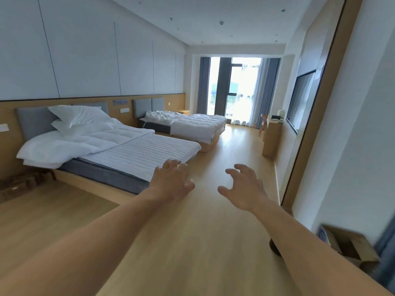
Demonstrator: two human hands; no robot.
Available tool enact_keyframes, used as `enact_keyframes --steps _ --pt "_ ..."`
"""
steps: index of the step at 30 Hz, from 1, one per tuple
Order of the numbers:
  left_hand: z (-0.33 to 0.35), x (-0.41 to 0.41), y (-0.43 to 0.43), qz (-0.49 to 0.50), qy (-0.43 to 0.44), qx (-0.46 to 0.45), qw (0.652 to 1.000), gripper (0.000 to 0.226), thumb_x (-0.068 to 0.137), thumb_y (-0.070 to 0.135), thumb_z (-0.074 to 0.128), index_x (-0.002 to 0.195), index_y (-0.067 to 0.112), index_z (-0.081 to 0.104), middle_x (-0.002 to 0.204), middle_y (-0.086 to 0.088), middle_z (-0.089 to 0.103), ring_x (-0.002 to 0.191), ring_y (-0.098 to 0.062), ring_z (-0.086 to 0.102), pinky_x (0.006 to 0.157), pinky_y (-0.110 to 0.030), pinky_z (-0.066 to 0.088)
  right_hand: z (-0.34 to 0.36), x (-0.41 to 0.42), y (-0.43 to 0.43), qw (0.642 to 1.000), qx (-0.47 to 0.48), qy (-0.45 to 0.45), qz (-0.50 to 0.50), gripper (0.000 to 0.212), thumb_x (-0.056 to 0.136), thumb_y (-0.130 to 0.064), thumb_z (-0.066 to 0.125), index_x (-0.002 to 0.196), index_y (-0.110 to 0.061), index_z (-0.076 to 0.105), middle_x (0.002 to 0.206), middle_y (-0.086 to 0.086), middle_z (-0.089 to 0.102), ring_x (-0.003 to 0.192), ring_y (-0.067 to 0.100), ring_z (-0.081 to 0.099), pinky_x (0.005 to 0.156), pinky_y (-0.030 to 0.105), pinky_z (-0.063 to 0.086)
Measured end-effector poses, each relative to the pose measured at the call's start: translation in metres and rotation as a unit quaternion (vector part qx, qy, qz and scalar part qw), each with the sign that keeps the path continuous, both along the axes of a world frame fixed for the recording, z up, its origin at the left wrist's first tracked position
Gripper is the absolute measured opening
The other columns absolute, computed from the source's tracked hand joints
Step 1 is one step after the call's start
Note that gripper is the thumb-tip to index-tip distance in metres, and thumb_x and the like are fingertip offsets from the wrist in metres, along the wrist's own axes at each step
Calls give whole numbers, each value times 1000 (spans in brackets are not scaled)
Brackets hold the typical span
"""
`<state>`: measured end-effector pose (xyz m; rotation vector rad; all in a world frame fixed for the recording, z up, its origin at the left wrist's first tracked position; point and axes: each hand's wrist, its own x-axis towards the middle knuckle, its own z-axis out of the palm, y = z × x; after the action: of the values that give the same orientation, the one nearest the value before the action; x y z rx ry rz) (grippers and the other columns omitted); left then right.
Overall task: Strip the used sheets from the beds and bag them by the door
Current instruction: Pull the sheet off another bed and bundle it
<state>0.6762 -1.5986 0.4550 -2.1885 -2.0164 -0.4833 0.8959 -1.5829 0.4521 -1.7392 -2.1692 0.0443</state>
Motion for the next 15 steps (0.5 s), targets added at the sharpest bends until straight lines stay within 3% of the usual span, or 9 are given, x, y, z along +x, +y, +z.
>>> enact_keyframes --steps 3,15 --pt "-12 -5 63 13 4 -31 999 58 94 52 46 143 21 42 152 -3 37 142 -24 30 111 -48 28 -11 -6 62 999 -26 -13 20 69 89 -56 55 150 -30 35 159 -3 20 148 18 9 111 45 25" --pt "-10 -4 372 -5 -32 -2 999 61 93 51 49 145 20 41 151 -3 39 140 -24 33 114 -49 30 -11 -2 358 1000 -16 -8 -5 71 88 -57 56 150 -30 34 159 -4 19 147 18 10 114 46 21"
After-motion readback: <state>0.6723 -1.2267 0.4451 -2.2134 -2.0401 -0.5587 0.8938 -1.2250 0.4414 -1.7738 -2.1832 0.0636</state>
